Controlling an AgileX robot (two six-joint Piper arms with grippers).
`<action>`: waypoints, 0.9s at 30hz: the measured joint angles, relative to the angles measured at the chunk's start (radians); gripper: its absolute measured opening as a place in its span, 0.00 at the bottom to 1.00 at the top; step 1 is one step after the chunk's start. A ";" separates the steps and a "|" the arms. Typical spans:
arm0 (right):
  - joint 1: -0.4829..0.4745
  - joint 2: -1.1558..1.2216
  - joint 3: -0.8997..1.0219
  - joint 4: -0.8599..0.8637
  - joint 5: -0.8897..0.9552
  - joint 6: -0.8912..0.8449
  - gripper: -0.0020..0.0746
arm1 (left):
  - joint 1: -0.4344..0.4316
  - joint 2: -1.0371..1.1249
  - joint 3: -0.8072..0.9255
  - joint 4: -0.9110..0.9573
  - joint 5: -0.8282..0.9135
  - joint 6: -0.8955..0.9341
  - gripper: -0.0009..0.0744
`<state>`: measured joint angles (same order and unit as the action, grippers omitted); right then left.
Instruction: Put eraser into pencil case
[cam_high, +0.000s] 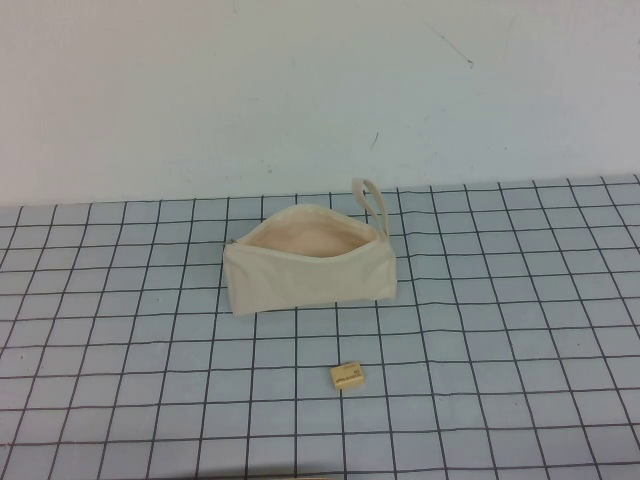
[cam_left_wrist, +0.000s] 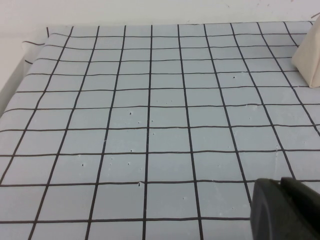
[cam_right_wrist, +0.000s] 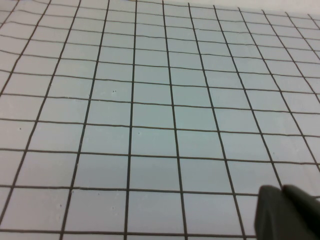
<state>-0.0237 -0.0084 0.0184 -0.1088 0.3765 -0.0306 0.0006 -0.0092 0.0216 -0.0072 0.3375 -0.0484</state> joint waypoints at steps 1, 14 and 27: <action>0.000 0.000 0.000 0.000 0.000 0.000 0.03 | 0.000 0.000 0.000 0.000 0.000 0.000 0.01; 0.000 0.000 0.000 -0.016 0.000 0.000 0.03 | 0.000 0.000 0.000 0.000 0.000 0.000 0.01; 0.000 0.000 0.011 -0.035 -0.665 0.020 0.03 | 0.000 0.000 0.000 0.000 0.000 0.000 0.01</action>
<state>-0.0237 -0.0084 0.0296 -0.1436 -0.2888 -0.0105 0.0006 -0.0092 0.0216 -0.0072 0.3375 -0.0484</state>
